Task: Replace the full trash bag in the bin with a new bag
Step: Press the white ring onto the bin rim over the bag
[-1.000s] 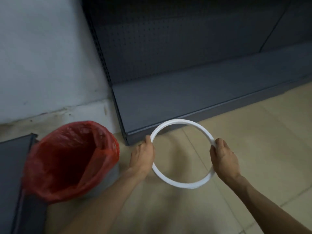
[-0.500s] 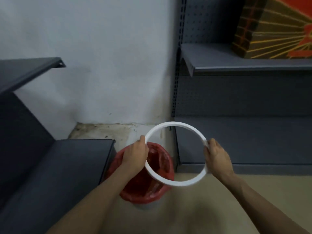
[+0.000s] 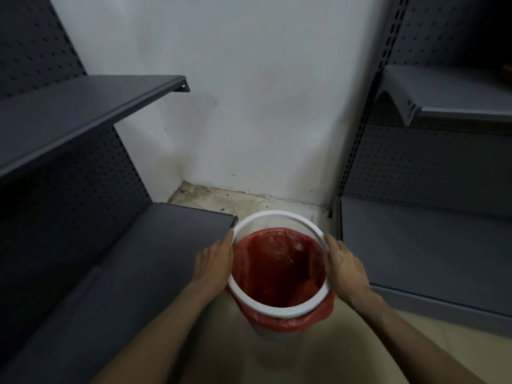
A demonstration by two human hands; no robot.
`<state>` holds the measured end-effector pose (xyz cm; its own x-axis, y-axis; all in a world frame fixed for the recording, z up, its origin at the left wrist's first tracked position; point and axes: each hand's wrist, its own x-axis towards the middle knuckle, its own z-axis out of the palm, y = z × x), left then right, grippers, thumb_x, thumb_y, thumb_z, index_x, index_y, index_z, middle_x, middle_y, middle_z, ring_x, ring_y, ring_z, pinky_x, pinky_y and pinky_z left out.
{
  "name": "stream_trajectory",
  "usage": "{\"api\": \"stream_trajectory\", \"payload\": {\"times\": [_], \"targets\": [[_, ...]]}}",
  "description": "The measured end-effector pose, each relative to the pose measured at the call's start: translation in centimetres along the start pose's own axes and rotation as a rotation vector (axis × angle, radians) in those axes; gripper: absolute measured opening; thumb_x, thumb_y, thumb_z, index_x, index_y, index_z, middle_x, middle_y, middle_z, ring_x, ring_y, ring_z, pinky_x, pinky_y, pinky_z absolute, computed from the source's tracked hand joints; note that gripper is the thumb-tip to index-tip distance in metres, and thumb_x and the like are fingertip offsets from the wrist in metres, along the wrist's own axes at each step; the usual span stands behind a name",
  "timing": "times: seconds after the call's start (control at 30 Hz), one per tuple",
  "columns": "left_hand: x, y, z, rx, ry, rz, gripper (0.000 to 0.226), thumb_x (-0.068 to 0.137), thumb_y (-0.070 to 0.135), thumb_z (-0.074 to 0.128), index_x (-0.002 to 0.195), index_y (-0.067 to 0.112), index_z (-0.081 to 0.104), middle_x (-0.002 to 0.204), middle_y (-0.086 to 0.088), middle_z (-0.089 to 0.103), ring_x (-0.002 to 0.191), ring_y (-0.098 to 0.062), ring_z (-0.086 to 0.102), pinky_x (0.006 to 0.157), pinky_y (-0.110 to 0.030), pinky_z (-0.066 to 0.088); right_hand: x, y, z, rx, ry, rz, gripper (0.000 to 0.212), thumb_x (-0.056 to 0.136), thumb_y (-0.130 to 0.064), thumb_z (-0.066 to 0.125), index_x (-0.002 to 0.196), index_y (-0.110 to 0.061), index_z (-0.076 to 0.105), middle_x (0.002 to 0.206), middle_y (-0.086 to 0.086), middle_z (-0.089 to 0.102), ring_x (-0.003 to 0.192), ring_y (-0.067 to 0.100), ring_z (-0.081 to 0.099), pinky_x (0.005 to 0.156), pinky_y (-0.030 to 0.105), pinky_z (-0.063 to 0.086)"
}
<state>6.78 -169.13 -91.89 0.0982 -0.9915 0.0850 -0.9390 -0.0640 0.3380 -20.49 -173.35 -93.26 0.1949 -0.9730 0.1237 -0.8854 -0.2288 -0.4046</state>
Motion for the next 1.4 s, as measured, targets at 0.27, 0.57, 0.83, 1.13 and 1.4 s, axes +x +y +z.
{"api": "stream_trajectory", "payload": {"times": [0.27, 0.57, 0.83, 1.13, 1.4], "targets": [[-1.0, 0.5, 2.5, 0.019, -0.073, -0.019, 0.035, 0.104, 0.033, 0.033, 0.138, 0.029, 0.033, 0.102, -0.004, 0.061, 0.086, -0.022, 0.062, 0.081, -0.043, 0.054, -1.1, 1.9, 1.4, -0.026, -0.049, 0.020, 0.034, 0.100, -0.024, 0.042, 0.133, -0.018, 0.041, 0.111, 0.011, 0.057, 0.090, 0.032, 0.063, 0.077, 0.044, 0.054], [-1.0, -0.2, 3.9, 0.067, -0.134, -0.075, 0.047, 0.103, 0.034, 0.037, 0.147, 0.026, 0.026, 0.108, -0.006, 0.058, 0.091, -0.021, 0.061, 0.085, -0.041, 0.053, -0.6, 2.0, 2.7, -0.052, -0.099, 0.008, 0.038, 0.100, -0.025, 0.041, 0.138, -0.022, 0.035, 0.106, 0.010, 0.057, 0.084, 0.028, 0.063, 0.076, 0.044, 0.057], [-1.3, -0.1, 4.3, 0.081, -0.132, -0.098, 0.054, 0.104, 0.032, 0.035, 0.154, 0.026, 0.015, 0.112, -0.008, 0.057, 0.094, -0.022, 0.061, 0.085, -0.041, 0.053, -0.5, 2.3, 3.1, -0.054, -0.121, 0.022, 0.038, 0.101, -0.025, 0.040, 0.138, -0.024, 0.035, 0.099, 0.009, 0.055, 0.081, 0.028, 0.062, 0.075, 0.044, 0.057], [-0.5, -0.3, 4.1, 0.021, -0.178, -0.060, 0.044, 0.104, 0.028, 0.035, 0.147, 0.025, 0.029, 0.103, -0.007, 0.058, 0.087, -0.023, 0.062, 0.080, -0.041, 0.055, 0.0, 2.6, 3.1, -0.021, -0.179, 0.018, 0.035, 0.100, -0.029, 0.043, 0.134, -0.022, 0.040, 0.100, 0.010, 0.055, 0.081, 0.025, 0.062, 0.076, 0.042, 0.058], [-0.7, -0.1, 4.1, 0.096, -0.258, -0.114, 0.055, 0.102, 0.038, 0.037, 0.152, 0.025, 0.017, 0.135, -0.014, 0.046, 0.119, -0.028, 0.050, 0.097, -0.045, 0.048, -0.4, 2.1, 3.1, -0.111, -0.188, 0.025, 0.047, 0.096, -0.034, 0.052, 0.138, -0.022, 0.033, 0.107, 0.009, 0.052, 0.090, 0.023, 0.058, 0.080, 0.039, 0.057]]}}
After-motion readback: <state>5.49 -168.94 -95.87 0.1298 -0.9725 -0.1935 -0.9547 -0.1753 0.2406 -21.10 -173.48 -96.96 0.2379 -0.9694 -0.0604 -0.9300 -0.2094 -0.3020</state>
